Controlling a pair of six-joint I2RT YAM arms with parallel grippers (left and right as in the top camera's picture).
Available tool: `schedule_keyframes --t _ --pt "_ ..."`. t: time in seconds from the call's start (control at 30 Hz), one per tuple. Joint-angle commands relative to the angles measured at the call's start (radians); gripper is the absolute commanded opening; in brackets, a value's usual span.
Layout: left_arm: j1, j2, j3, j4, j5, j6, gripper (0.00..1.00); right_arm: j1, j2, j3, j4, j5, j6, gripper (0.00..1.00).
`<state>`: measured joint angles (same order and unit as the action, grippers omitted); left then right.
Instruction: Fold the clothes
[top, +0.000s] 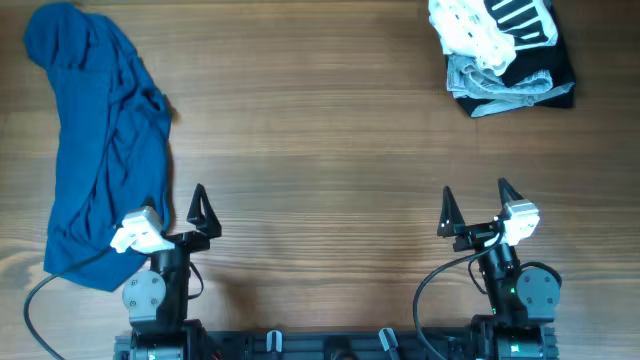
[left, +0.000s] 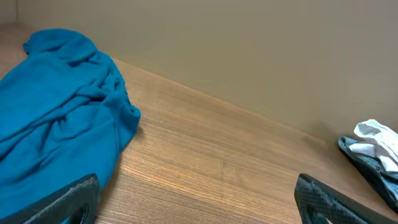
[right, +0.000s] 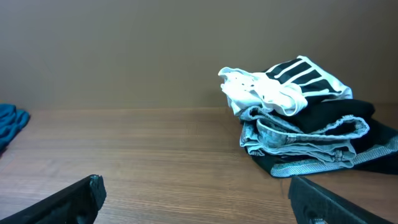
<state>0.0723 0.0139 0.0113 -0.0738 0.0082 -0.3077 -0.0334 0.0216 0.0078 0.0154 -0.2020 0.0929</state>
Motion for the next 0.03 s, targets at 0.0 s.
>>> schedule_keyframes --t 0.0 --pt "0.006 -0.007 -0.005 -0.001 -0.006 0.016 1.00 0.003 -0.005 -0.002 0.002 -0.013 0.014 1.00"
